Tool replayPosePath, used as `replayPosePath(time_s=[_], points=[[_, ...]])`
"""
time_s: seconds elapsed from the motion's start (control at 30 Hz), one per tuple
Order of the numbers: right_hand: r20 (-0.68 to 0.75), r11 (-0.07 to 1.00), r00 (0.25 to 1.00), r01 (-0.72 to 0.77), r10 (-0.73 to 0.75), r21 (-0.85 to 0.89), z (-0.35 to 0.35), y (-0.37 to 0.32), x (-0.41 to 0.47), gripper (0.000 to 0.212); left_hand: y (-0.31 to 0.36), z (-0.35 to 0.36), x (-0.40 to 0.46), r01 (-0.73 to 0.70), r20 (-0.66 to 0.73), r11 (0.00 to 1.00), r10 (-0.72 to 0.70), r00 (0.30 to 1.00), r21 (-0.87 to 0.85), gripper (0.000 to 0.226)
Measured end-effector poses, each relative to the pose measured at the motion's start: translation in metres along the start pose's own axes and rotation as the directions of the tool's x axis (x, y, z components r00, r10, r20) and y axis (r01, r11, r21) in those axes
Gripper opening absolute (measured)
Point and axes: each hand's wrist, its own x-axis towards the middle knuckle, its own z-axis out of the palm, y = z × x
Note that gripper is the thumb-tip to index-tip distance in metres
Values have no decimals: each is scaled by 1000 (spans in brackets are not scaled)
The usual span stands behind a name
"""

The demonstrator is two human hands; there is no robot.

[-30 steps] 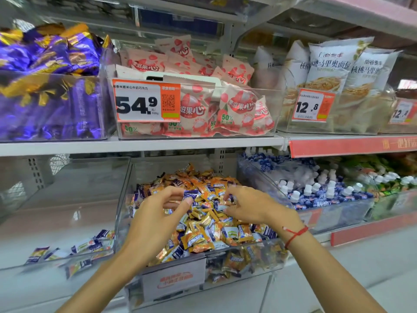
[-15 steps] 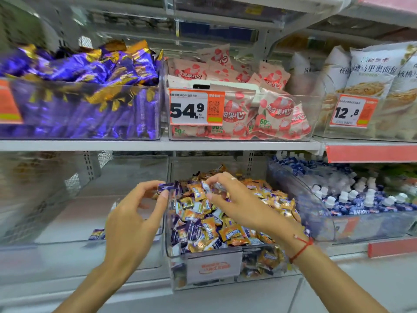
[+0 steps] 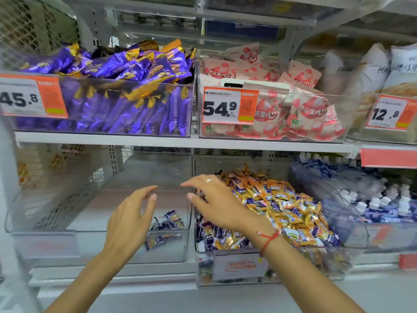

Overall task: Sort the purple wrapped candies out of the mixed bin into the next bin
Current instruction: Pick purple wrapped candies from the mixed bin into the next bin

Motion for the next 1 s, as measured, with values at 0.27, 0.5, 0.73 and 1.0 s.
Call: replayPosePath(time_s=[0.27, 0.5, 0.73, 1.0], points=[[218, 996, 972, 84, -84, 9, -32, 42, -43, 38, 38, 27, -22, -232, 273, 972, 235, 933, -45, 45], [356, 917, 928, 235, -113, -321, -2, 32, -26, 58, 34, 34, -24, -299, 199, 954, 290, 936, 12, 64], [164, 965, 985, 91, -51, -247, -21, 55, -18, 18, 40, 29, -23, -327, 173, 939, 307, 936, 105, 70], [-5, 941, 953, -298, 303, 163, -51, 107, -46, 12, 64, 31, -13, -443, 46, 883, 441, 896, 154, 33]])
